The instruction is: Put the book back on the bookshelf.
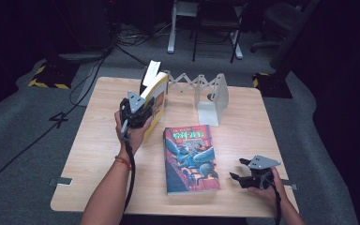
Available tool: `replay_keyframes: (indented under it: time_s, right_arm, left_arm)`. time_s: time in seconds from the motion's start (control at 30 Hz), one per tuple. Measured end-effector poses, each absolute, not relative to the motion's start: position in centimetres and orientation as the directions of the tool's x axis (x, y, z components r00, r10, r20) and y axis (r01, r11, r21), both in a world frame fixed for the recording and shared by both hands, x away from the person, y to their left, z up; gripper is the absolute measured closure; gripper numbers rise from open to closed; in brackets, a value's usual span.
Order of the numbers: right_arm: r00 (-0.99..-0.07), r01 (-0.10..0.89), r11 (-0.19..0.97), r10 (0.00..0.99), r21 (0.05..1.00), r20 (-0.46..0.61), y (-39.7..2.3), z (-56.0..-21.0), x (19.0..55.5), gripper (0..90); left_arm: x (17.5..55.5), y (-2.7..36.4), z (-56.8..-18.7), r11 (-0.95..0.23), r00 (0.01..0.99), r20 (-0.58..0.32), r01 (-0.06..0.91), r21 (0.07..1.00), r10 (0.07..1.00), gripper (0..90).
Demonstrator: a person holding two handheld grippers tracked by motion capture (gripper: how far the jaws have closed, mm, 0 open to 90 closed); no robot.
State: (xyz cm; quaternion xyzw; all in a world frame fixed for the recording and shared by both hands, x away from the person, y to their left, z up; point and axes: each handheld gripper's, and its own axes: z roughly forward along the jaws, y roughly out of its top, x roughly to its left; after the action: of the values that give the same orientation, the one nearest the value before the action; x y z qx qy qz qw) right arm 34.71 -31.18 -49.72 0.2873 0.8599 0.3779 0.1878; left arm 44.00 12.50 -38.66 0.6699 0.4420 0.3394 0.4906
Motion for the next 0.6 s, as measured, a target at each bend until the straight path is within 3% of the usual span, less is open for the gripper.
replay_keyframes:
  time_s: [0.6]
  right_arm:
    - [-0.771, 0.343, 0.559, 0.627, 0.755, -0.114, -31.1, -49.7, 34.6, 29.5]
  left_arm:
    - [45.1, 11.0, -39.9, -0.114, 0.312, 0.029, 0.258, 0.959, 0.950, 75.3]
